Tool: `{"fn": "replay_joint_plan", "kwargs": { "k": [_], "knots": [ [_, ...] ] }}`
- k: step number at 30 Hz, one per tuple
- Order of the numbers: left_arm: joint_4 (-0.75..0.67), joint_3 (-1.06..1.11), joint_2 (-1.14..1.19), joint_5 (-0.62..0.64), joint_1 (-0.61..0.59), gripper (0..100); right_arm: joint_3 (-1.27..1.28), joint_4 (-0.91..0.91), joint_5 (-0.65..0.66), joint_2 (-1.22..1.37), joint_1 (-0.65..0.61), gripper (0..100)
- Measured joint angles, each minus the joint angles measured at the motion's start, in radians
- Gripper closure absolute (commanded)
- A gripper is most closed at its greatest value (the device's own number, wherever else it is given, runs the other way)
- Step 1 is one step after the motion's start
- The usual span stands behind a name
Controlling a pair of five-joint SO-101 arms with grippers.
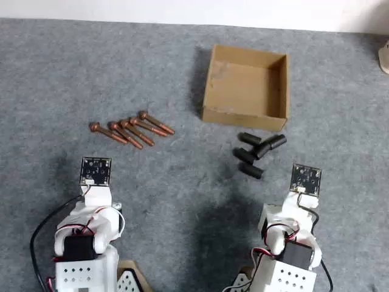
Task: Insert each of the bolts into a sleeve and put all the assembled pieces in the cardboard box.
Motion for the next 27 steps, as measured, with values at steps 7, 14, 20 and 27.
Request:
{"fn": "replay_joint_plan", "kwargs": {
  "k": [7,14,20,27],
  "knots": [
    [0.000,0.000,0.000,0.000,0.000,99,0.000,0.000,0.000,0.000,-0.023,84.7],
    [0.000,0.000,0.000,0.000,0.029,99,0.000,0.000,0.000,0.000,-0.222,84.7],
    [0.000,0.000,0.000,0.000,0.052,99,0.000,0.000,0.000,0.000,-0.367,84.7],
    [0.000,-0.021,0.000,0.000,-0.084,99,0.000,0.000,0.000,0.000,-0.397,84.7]
  ]
}}
